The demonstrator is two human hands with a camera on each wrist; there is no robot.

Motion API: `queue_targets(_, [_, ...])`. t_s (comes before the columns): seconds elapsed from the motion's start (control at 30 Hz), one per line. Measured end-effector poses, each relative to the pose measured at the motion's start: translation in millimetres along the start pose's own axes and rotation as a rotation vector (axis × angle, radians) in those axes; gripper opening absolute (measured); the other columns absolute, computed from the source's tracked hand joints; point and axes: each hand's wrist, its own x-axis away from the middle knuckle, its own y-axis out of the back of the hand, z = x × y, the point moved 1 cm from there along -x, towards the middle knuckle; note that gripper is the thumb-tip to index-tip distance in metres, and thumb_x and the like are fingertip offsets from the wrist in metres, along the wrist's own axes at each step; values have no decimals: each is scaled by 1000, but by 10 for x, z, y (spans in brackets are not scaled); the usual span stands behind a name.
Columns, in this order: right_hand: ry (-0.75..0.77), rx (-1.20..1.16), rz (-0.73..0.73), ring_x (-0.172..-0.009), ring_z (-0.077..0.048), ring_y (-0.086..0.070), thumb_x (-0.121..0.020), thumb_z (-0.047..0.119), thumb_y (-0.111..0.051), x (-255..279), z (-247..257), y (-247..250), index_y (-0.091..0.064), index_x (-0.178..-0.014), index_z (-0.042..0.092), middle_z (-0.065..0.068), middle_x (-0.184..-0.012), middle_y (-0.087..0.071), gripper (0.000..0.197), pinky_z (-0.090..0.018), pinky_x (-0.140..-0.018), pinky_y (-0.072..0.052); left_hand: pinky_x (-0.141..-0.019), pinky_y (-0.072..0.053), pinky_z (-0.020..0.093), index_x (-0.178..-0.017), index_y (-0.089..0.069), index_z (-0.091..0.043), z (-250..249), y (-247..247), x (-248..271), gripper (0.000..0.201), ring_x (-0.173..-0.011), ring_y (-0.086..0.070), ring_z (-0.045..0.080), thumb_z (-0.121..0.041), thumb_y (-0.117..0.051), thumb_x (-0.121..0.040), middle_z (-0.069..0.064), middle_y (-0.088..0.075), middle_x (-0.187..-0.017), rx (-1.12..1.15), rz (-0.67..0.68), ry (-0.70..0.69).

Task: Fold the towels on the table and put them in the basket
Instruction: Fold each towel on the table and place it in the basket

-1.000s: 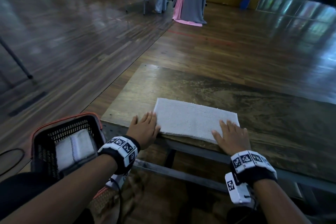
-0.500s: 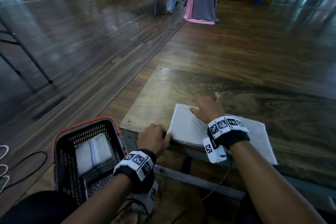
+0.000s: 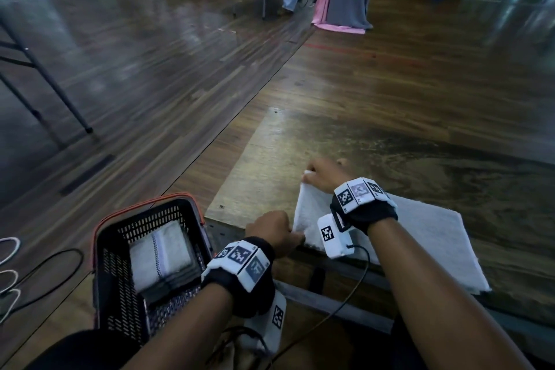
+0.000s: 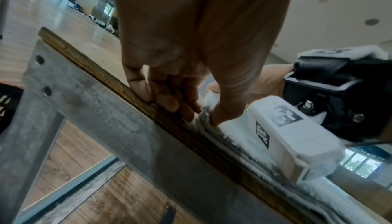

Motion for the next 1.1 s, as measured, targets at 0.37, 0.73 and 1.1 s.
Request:
queue_targets(0.37, [175,-614,-504,-75,4,-57,-87,26,-63,206,-93,421,-70,-98,19,3,-91,-68,15,-2,-64,-40,-74,-46,32,-99,-52,-13,17,596,107,27,-81,-55,19,-17,-67,-77,-2,-56,-86,344,-563,-135])
queue_targets(0.73, [41,-617,-352,-56,-9,-56,-96,34,-47,563,-967,455,-59,-74,21,3,-65,-62,29,-26,-61,-44,-57,-33,11,-70,-49,-33,-652,66,204,32,-61,-48,-3,-9,-69,-66,-16,-50,-69,302,-328,-498])
queue_targets(1.1, [-254,-615,-119,-55,-11,-52,-85,10,-64,913,-1591,265,-54,-87,11,-3,-70,-58,11,-12,-45,-42,-73,-35,33,-87,-51,-22,-1020,-559,189,19,-90,-48,20,-19,-64,-73,-4,-52,-92,-96,-229,-684])
